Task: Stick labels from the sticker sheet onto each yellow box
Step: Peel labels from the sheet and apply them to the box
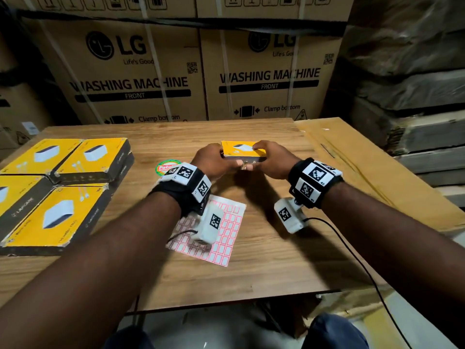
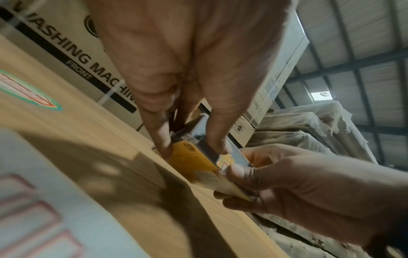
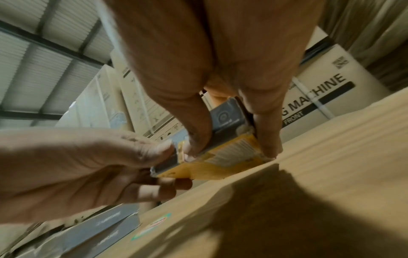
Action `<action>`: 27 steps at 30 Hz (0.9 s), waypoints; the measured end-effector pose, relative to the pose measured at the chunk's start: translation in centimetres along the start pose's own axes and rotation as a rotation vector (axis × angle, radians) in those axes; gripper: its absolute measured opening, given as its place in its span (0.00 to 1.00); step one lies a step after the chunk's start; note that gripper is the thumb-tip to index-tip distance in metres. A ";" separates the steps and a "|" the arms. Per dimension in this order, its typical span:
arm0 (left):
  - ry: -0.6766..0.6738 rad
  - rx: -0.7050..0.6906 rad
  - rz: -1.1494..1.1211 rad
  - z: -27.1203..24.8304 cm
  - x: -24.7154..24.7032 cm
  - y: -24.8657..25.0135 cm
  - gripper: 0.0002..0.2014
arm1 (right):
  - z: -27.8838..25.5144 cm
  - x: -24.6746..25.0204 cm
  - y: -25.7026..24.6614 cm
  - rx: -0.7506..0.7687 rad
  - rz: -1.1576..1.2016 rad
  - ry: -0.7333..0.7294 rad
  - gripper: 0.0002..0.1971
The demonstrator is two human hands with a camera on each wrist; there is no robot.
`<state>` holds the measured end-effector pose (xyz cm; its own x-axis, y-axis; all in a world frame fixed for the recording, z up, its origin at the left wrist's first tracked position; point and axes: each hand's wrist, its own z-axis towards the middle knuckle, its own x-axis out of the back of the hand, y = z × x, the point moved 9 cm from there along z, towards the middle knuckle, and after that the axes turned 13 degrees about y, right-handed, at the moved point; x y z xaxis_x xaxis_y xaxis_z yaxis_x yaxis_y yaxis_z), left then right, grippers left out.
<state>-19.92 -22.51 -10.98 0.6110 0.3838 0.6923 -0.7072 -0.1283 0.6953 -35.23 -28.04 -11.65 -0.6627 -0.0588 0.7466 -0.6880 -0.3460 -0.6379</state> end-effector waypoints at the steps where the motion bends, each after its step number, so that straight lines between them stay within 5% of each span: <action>1: -0.007 -0.015 0.038 0.3 -0.9 0.7 0.19 | 0.4 0.4 1.0 -0.018 0.003 -0.007 0.33; 7: -0.008 -0.047 0.149 1.6 -5.4 3.5 0.22 | 2.9 3.1 5.3 -0.058 -0.086 0.029 0.27; 14: -0.012 -0.068 0.154 3.3 -9.0 4.9 0.21 | 4.8 4.4 10.0 -0.174 -0.181 0.049 0.31; 27: -0.103 -0.082 0.376 6.8 -13.0 7.0 0.13 | 6.5 6.4 11.0 -0.185 -0.534 0.028 0.29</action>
<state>-30.36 -34.60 -13.79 0.3335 0.2301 0.9143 -0.9119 -0.1672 0.3747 -45.17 -38.29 -12.64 -0.2138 0.1051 0.9712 -0.9688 -0.1508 -0.1969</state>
